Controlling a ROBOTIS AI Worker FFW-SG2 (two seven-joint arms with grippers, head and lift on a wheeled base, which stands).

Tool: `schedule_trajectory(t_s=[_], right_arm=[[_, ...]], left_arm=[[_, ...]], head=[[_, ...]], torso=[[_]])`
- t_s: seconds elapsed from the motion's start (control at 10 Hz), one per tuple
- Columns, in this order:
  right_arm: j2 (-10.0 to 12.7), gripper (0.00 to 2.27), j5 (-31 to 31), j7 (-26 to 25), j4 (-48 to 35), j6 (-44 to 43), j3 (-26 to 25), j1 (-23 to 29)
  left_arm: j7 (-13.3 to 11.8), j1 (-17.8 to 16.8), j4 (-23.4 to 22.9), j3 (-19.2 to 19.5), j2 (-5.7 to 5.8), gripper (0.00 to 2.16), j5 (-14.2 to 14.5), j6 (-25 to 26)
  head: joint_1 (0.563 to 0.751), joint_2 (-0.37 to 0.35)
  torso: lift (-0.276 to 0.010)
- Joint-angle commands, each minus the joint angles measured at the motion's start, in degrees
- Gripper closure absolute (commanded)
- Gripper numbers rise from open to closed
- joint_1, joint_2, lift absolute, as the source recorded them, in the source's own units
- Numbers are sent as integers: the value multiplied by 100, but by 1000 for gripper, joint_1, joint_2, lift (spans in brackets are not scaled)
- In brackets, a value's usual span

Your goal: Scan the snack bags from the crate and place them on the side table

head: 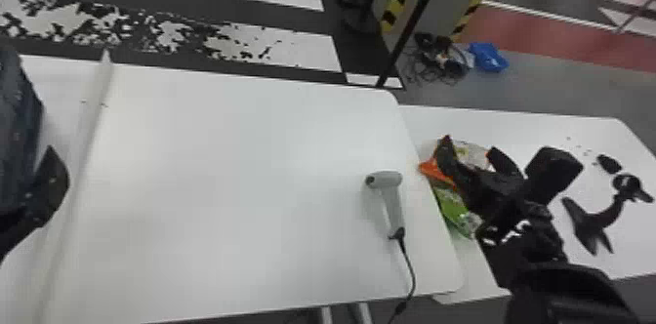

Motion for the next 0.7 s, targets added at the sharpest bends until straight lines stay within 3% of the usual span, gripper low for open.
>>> schedule_trajectory(t_s=[0.0,0.3,0.4,0.6], right_arm=[[103,56,519,-182,-131,-442,850,132],[165,53,1214,-674,62,-1479,2203,351],[165,53,1425,-894,229,-1954,2572,422],[305,53,1548,-920,440,-2323,2941,527]], left_arm=[[9,-1,-26,-16,0,90,-8,17],[17,8,-17,-25,0,90,-35,35],[17,8,0,-43,-9,90,-35,35],[35,8,44,-78,-9,90,-52,35]], head=[[695,-268],[695,-100],[695,-75],[695,7]], torso=[[-81],[-81],[-81],[-81]])
